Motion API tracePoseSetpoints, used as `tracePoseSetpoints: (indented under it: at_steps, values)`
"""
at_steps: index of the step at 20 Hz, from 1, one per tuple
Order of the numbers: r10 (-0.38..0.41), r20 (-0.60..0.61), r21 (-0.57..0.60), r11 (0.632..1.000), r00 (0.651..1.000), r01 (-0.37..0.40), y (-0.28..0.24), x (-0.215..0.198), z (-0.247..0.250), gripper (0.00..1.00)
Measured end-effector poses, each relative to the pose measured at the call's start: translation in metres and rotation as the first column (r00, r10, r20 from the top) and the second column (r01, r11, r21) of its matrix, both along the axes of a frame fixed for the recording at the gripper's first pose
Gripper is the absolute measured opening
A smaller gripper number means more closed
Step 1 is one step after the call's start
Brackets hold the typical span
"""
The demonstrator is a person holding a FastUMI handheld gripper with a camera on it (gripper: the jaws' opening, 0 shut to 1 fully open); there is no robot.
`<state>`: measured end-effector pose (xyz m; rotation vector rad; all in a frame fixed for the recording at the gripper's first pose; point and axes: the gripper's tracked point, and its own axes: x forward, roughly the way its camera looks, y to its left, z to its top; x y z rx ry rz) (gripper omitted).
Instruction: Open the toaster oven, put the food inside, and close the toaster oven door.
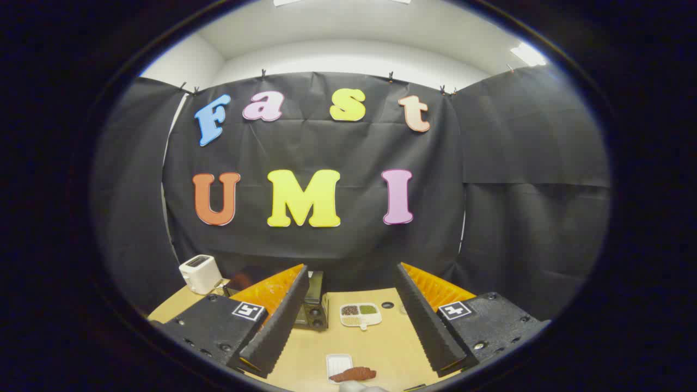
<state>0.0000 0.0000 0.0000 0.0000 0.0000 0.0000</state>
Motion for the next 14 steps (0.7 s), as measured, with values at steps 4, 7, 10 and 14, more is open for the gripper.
tracePoseSetpoints:
  at_steps: [4,7,10,14]
  values:
    - [-0.006,-0.004,-0.008,1.0,1.0,0.006,0.003,0.001,-0.003,1.0]
    - [-0.008,0.0,-0.018,1.0,1.0,0.008,0.004,0.001,-0.003,1.0]
    - [-0.006,0.004,-0.024,1.0,1.0,0.006,0.007,0.002,0.0,1.0]
    - [0.001,0.0,-0.037,0.999,1.0,-0.001,0.017,0.007,-0.004,1.0]
